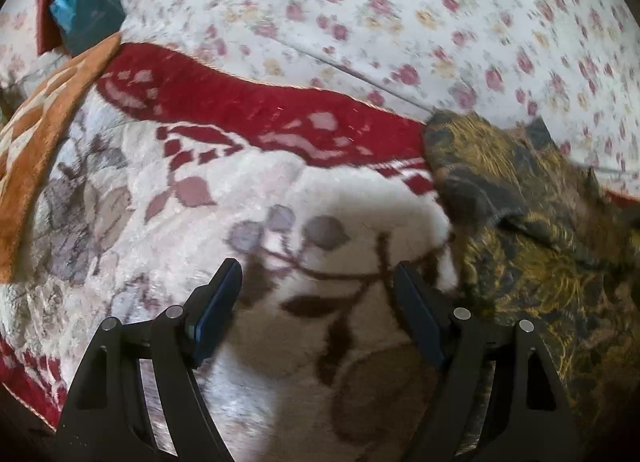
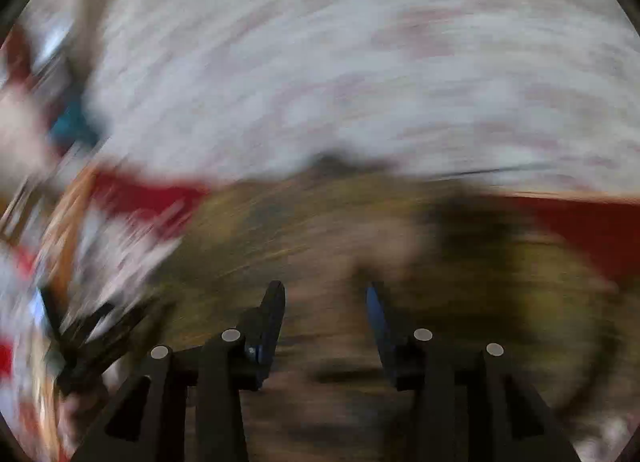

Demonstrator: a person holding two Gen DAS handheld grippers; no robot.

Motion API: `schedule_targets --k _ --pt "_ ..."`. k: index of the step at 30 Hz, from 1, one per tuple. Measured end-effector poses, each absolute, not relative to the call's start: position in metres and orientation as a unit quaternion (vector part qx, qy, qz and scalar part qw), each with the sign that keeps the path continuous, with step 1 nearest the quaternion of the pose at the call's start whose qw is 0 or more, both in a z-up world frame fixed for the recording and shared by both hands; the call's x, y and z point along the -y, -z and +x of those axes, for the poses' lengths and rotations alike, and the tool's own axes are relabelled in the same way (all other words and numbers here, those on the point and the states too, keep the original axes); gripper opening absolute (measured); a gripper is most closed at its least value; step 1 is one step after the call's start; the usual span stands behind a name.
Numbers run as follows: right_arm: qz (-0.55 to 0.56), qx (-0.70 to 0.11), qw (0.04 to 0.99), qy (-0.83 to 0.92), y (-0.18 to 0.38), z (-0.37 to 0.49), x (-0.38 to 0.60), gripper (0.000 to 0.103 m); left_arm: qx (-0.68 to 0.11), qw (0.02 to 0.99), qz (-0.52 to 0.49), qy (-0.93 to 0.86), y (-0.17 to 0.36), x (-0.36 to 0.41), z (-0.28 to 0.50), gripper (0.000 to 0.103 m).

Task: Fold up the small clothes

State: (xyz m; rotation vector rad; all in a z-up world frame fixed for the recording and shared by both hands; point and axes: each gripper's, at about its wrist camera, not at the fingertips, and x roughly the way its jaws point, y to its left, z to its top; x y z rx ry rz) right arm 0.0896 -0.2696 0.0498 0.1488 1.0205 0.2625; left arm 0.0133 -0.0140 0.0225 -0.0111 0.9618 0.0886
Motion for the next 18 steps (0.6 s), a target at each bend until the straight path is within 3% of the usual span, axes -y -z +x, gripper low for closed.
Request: schedule_targets --k 3,7,11,18 --pt "0.0 -0.489 0.86 -0.143 -0.025 0.113 0.195 0.041 -0.447 0.892 -0.022 -0.068 -0.033 -0.005 0.012 0.079" --pt "0.059 -0.507 0.842 -0.175 0.006 0.145 0.159 0.039 -0.435 0.894 -0.052 -0.098 -0.04 -0.03 0.014 0.079" --pt "0.041 -0.489 0.851 -0.187 0.007 0.143 0.12 0.04 -0.43 0.892 -0.079 -0.118 -0.044 -0.048 0.015 0.079" --pt "0.115 -0.475 0.852 -0.186 -0.033 0.116 0.193 0.042 -0.43 0.896 -0.083 -0.068 -0.046 -0.027 0.015 0.079"
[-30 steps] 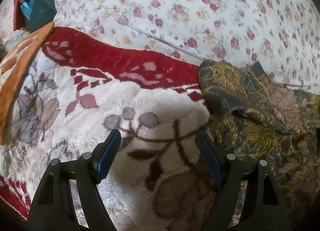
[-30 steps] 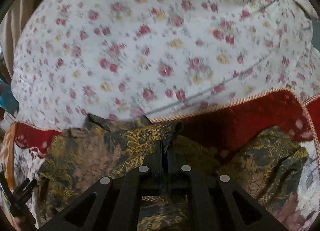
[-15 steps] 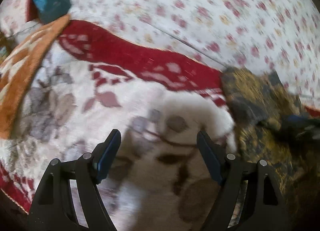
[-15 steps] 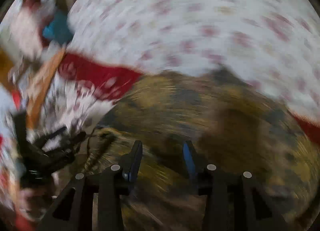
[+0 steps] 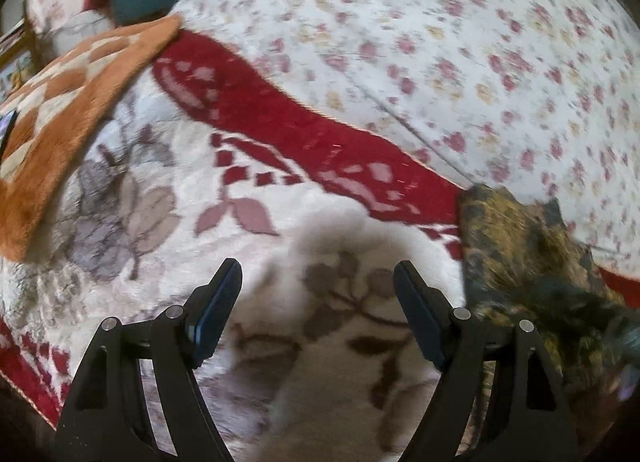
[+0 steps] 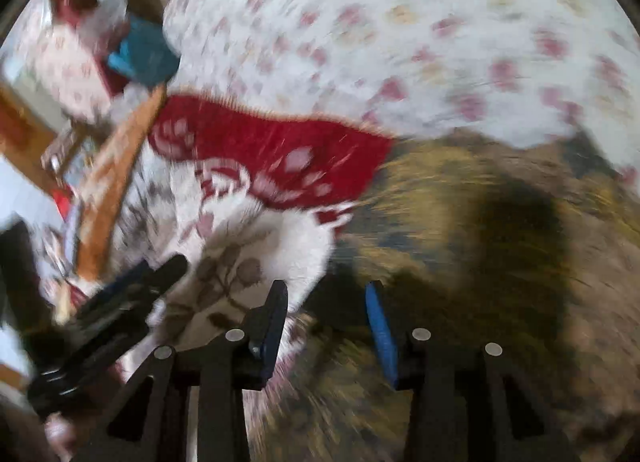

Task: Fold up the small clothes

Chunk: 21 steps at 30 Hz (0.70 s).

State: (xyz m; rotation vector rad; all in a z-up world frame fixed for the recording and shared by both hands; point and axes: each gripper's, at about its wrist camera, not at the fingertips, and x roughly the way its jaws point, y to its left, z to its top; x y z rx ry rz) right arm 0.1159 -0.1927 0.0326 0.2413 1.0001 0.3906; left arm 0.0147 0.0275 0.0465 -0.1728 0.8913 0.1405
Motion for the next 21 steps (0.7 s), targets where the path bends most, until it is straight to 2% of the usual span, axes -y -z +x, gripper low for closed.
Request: schedule_targets --k 2,7,13,17,21 --pt "0.108 -0.466 0.865 -0.149 -0.041 0.102 0.227 0.055 -0.432 0.897 -0.074 -0.045 -0.047 -0.015 0.013 0.079" --pt "0.063 -0.479 0.875 -0.019 -0.037 0.065 0.321 0.055 -0.436 0.897 -0.071 0.009 -0.048 0.011 0.01 0.079" --pt "0.119 -0.458 0.878 0.072 -0.051 0.005 0.428 0.056 -0.44 0.896 -0.061 0.016 -0.047 0.023 0.009 0.079" --pt "0.09 -0.452 0.873 0.159 -0.062 -0.019 0.48 0.074 -0.453 0.888 -0.078 0.014 -0.04 0.02 0.013 0.079" --pt "0.06 -0.475 0.862 0.166 -0.048 -0.013 0.511 0.074 -0.458 0.885 -0.082 0.018 -0.037 0.021 0.013 0.079"
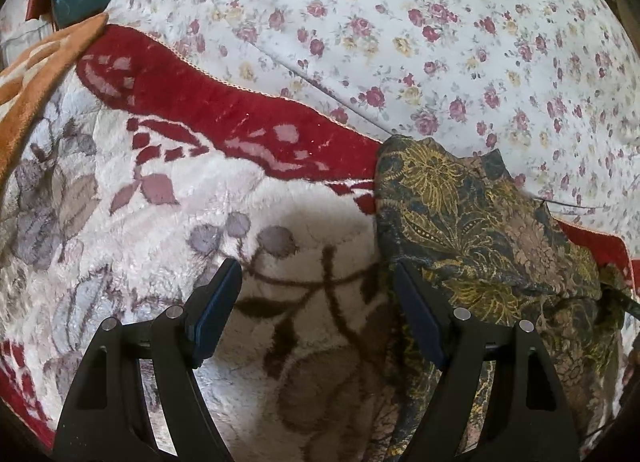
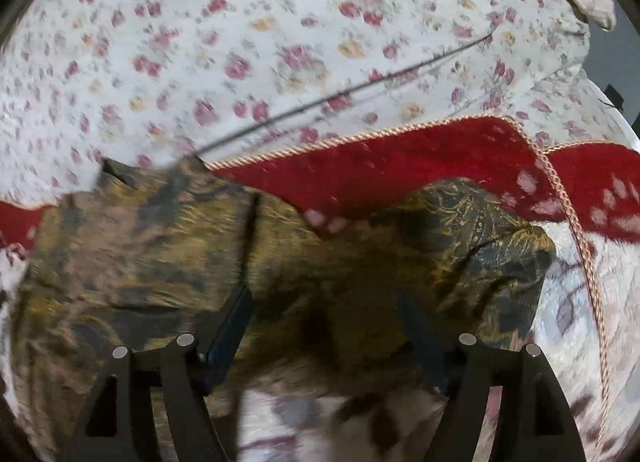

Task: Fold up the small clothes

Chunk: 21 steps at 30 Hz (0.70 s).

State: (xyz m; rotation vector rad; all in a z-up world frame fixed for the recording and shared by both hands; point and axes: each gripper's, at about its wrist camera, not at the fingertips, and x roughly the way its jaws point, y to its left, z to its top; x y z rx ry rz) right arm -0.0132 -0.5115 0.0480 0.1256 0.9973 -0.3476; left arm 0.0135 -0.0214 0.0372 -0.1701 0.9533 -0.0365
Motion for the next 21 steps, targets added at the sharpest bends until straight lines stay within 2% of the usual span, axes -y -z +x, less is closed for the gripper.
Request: schedule_targets --k 1,2,3,5,6,11,15,21 --pt "0.051 -0.478 0.861 0.167 -0.044 -0.01 0.514 0.068 -0.458 0.886 -0.077 0.017 -0.037 0.023 0.014 0.079" --pt "0.043 -0.483 0.859 0.165 -0.039 -0.007 0.517 0.042 -0.457 0.886 -0.075 0.018 -0.037 0.024 0.014 0.079" --pt "0.038 -0.492 0.854 0.168 -0.034 -0.004 0.521 0.031 -0.458 0.886 -0.073 0.018 -0.037 0.024 0.014 0.079" --pt "0.063 -0.484 0.857 0.163 -0.04 -0.007 0.532 0.016 -0.462 0.884 -0.075 0.018 -0.035 0.024 0.016 0.079" --pt "0.093 -0.473 0.862 0.158 -0.049 -0.013 0.54 0.012 -0.463 0.883 -0.077 0.018 -0.034 0.024 0.016 0.079" --pt "0.214 -0.395 0.887 0.108 -0.115 -0.047 0.567 0.011 -0.463 0.882 -0.085 0.021 -0.036 0.021 0.014 0.079" --pt "0.208 -0.334 0.917 0.068 -0.179 -0.066 0.555 0.011 -0.459 0.884 -0.092 0.022 -0.04 0.019 0.012 0.079" --pt "0.198 -0.304 0.932 -0.028 -0.251 -0.066 0.503 0.011 -0.453 0.885 -0.103 0.021 -0.045 0.014 0.009 0.079"
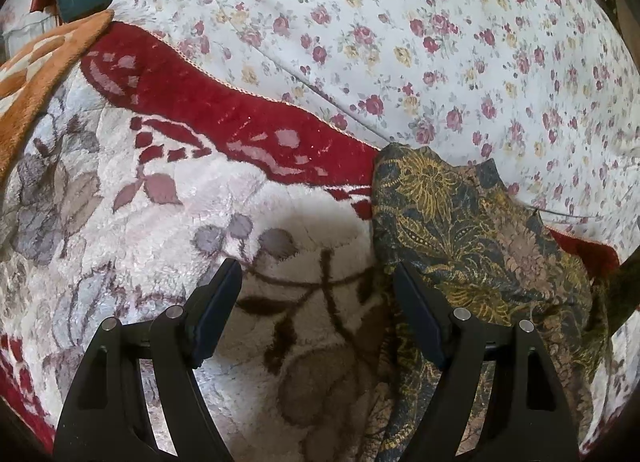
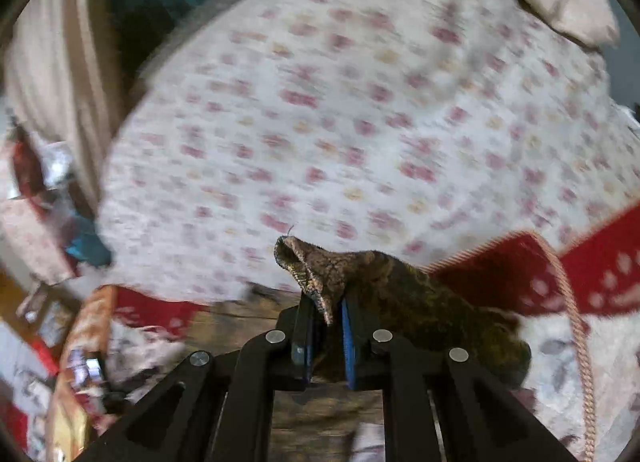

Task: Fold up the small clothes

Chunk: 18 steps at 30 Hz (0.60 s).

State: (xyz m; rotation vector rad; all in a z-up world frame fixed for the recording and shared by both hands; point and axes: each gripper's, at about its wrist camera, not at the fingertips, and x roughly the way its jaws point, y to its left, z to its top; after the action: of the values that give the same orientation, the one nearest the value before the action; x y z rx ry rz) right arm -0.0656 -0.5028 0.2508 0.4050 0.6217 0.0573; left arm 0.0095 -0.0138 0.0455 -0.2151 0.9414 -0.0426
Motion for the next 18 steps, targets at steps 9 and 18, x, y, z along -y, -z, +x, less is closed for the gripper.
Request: schedule_targets --k 9,18 --pt "0.14 -0.314 0.905 -0.25 -0.294 -0.034 0.371 0.011 -0.438 0.891 -0.12 0.022 -0.056 0.004 0.006 0.079" --pt "0.114 -0.409 0.838 -0.344 -0.212 0.074 0.241 0.011 -0.429 0.892 -0.137 0.031 -0.06 -0.004 0.009 0.079"
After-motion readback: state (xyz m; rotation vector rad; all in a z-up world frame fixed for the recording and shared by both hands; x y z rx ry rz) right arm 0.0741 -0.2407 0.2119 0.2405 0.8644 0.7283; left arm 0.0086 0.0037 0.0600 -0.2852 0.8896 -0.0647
